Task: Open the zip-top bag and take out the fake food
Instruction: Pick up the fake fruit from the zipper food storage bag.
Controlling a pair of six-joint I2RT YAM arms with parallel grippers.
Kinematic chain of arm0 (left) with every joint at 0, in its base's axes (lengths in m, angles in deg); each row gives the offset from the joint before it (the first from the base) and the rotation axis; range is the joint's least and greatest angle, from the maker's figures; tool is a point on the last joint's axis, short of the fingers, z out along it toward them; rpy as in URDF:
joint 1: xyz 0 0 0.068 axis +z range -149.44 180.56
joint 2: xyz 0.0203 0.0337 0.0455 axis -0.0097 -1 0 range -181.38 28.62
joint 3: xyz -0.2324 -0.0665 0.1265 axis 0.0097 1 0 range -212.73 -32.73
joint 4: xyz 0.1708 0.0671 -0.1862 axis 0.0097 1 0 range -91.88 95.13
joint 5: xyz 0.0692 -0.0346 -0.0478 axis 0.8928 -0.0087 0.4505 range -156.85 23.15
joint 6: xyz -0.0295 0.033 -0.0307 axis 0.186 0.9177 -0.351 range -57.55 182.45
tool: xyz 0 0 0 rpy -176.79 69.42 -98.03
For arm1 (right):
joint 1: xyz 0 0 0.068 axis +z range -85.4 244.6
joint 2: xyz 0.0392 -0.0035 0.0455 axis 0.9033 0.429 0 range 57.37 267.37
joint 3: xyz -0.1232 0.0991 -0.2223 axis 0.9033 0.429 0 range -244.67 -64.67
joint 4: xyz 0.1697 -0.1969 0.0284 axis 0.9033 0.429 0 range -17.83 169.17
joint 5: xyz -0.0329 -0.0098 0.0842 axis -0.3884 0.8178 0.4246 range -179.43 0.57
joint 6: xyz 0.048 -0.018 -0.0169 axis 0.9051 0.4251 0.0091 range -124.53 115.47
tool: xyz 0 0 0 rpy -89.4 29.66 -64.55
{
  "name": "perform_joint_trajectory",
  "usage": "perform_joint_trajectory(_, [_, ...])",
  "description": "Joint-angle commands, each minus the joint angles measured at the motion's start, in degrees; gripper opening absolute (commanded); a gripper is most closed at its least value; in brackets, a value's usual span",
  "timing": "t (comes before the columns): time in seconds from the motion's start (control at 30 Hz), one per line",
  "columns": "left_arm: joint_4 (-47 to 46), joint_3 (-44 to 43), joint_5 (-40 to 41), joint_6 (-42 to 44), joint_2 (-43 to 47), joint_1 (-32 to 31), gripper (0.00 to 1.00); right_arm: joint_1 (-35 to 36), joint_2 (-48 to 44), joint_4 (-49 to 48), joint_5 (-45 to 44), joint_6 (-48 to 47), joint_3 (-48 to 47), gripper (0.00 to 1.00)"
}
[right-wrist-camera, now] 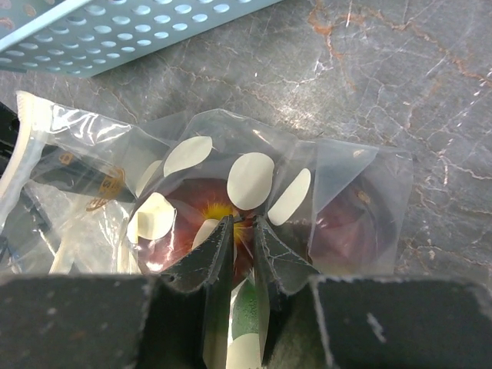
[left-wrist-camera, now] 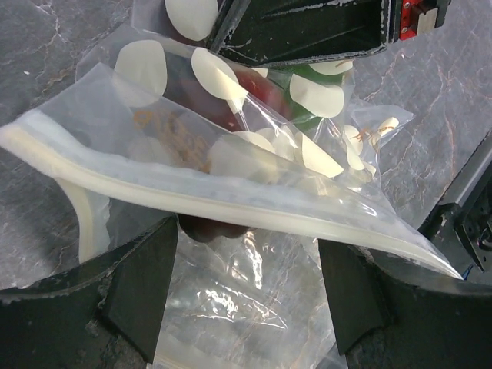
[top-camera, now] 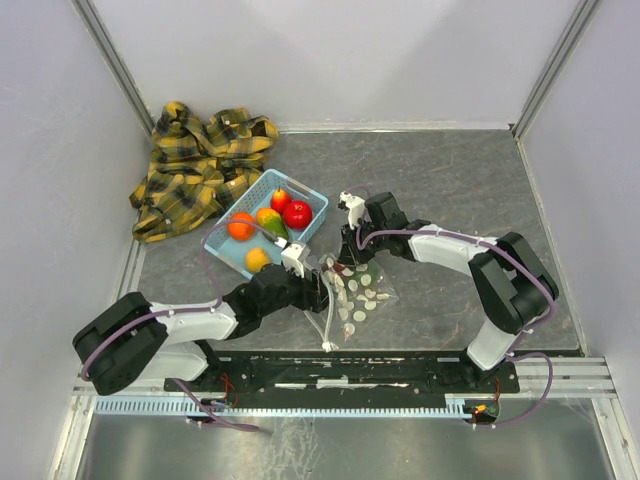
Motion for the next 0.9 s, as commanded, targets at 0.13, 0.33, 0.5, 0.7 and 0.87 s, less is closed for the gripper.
perform_joint_trajectory(0.13, [-4.54,0.9,0.97,1.65,1.3,-0.73,0.8,1.05,-2.87,-1.93,1.99,0.22,2.13,0.24])
perform_joint_trajectory(0.33, [-3.9,0.58,0.45,1.72,2.01,-0.73,0.8,1.02,-4.28,-1.0,0.73,-0.3,2.26,0.25])
perform_joint_trajectory(0.5, [-4.18,1.7,0.46,1.41,2.88,-0.69,0.8,1.03,-6.05,-0.67,-0.58,-0.7,2.1,0.26])
perform_joint_trajectory(0.7, [-3.97,3.43,0.89,1.32,5.77,-0.72,0.8,0.82,-12.24,0.56,-3.89,-1.07,3.29,0.31])
perform_joint_trajectory(0.87, [-0.83,4.09,1.27,1.81,9.81,-0.75,0.79,0.25,-18.19,0.29,-6.41,-1.12,6.06,0.37])
